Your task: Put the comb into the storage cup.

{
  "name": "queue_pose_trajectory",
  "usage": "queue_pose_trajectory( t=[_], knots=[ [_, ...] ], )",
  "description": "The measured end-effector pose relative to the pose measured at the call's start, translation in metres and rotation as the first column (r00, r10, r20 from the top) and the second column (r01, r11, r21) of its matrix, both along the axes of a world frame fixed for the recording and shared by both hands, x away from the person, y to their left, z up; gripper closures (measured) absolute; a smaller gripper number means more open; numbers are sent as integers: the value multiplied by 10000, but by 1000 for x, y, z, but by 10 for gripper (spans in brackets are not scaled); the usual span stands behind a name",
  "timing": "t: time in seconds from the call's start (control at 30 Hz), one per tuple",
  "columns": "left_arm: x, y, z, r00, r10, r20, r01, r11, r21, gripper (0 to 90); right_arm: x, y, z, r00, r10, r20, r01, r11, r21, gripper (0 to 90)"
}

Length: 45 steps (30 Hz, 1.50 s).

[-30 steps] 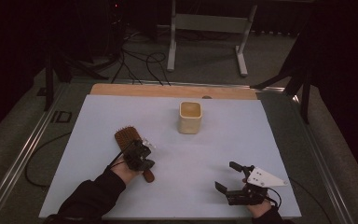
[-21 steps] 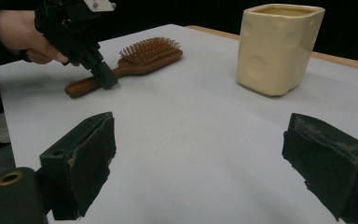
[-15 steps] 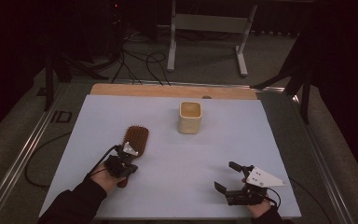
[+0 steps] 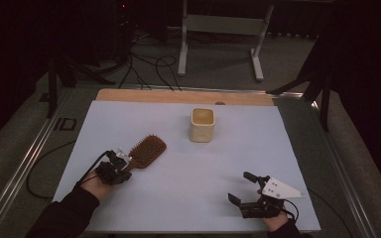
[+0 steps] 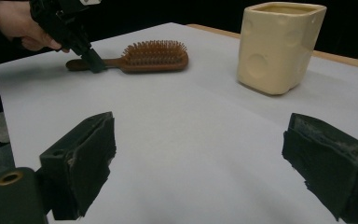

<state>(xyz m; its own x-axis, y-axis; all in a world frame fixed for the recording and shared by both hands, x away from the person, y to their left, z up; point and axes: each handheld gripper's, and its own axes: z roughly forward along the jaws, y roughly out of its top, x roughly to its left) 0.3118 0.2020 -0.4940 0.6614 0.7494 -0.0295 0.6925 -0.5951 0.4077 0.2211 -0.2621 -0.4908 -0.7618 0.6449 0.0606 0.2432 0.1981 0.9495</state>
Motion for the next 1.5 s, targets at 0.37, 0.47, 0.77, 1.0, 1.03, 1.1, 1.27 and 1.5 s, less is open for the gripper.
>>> queue_pose_trajectory(
  t=[0.37, 0.47, 0.77, 1.0, 1.03, 1.1, 1.27, 1.5],
  knots=[
    [3, 7, 4, 9999, -97, -55, 98, 9997, 233, 900, 0, 0, 0, 10000, 13, -15, -13, 10000, 17, 90],
    [1, 9, 7, 9997, -224, -18, 225, 9995, 206, 900, 0, 0, 0, 10000, -10, -22, 10, 10000, 22, 90],
    [-1, 22, 23, 9974, -716, 16, 716, 9974, -125, 900, 0, 0, 0, 10000, -7, -30, 7, 10000, 6, 90],
    [1, 34, 38, 9952, -978, -71, 973, 9940, -500, 900, 1, 1, -1, 10000, -9, -57, 9, 10000, -22, 90],
    [2, 35, 39, 9948, -1013, -70, 1008, 9936, -516, 900, 1, 1, -1, 10000, 0, -44, 0, 10000, -20, 90],
    [3, 36, 43, 9949, -1012, 33, 1012, 9936, -509, 892, 1, 1, -1, 10000, -5, -52, 5, 10000, -12, 90],
    [8, 38, 47, 9922, -1241, 147, 1247, 9912, -453, 834, 1, 1, -1, 10000, -31, -85, 31, 10000, 1, 90],
    [17, 38, 51, 9928, -1185, 193, 1192, 9921, -402, 635, 1, 1, -1, 10000, -14, -84, 14, 10000, 2, 90]
  ],
)
